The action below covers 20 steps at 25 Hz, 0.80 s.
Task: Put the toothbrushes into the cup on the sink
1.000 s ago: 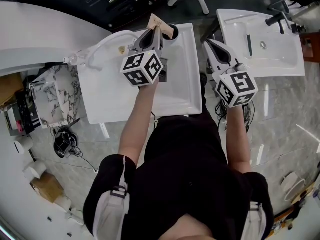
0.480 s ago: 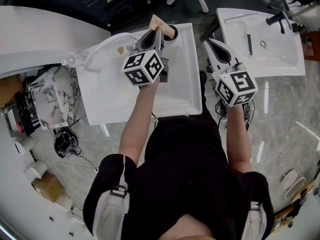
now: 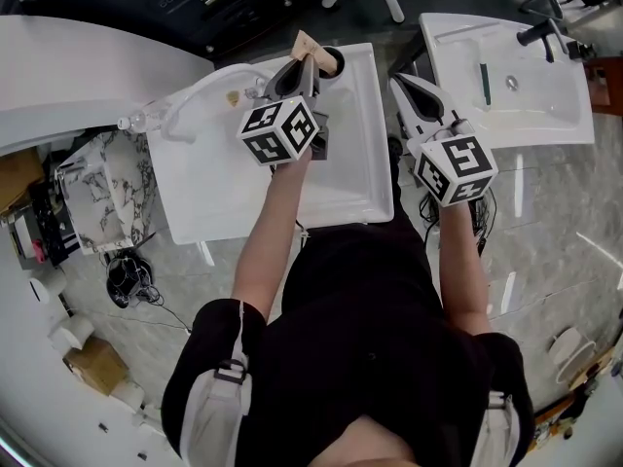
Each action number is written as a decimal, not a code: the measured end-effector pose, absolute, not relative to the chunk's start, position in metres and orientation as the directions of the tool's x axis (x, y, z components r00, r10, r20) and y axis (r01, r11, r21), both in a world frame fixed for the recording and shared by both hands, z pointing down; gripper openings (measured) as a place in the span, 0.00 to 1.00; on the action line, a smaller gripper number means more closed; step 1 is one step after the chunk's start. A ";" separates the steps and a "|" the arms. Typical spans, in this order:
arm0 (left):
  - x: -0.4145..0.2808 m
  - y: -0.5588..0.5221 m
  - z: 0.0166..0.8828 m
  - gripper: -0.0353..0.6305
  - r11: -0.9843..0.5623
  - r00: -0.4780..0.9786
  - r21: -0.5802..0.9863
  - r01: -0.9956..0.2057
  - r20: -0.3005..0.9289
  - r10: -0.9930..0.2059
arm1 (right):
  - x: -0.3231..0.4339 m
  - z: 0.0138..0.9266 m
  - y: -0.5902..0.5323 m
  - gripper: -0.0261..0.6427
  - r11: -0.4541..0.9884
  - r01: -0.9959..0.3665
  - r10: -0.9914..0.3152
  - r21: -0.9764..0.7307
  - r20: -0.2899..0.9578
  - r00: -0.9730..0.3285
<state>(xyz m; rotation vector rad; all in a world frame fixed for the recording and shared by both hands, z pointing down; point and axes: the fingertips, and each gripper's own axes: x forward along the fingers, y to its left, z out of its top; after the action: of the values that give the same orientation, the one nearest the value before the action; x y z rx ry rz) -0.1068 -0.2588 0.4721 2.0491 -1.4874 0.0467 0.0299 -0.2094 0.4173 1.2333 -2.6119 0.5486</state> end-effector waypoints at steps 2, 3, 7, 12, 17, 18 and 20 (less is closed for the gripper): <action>-0.105 -0.259 0.474 0.08 -0.194 0.373 0.444 -0.875 0.364 -0.853 | 0.027 0.418 -0.208 0.08 0.589 -0.771 -0.695 -0.243 0.333 -0.637; -0.105 -0.259 0.475 0.08 -0.194 0.374 0.444 -0.875 0.365 -0.853 | 0.026 0.418 -0.208 0.08 0.591 -0.769 -0.694 -0.243 0.334 -0.638; -0.104 -0.258 0.480 0.08 -0.194 0.375 0.439 -0.877 0.374 -0.848 | 0.023 0.420 -0.206 0.08 0.597 -0.765 -0.688 -0.241 0.337 -0.643; -0.105 -0.260 0.485 0.08 -0.189 0.371 0.435 -0.881 0.386 -0.844 | 0.019 0.421 -0.207 0.08 0.599 -0.762 -0.682 -0.246 0.340 -0.647; -0.104 -0.262 0.491 0.08 -0.185 0.371 0.433 -0.882 0.397 -0.839 | 0.019 0.423 -0.208 0.08 0.599 -0.761 -0.681 -0.248 0.342 -0.647; -0.104 -0.262 0.493 0.08 -0.186 0.371 0.430 -0.884 0.400 -0.838 | 0.018 0.424 -0.208 0.08 0.599 -0.761 -0.681 -0.248 0.342 -0.648; -0.103 -0.263 0.495 0.08 -0.188 0.371 0.424 -0.886 0.406 -0.835 | 0.018 0.424 -0.208 0.08 0.600 -0.761 -0.680 -0.248 0.343 -0.648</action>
<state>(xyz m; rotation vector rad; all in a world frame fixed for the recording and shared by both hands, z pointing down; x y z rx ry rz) -0.1025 -0.2629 0.4952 2.0376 -1.4800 0.1104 0.0180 -0.2077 0.4241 1.1944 -2.6144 0.5552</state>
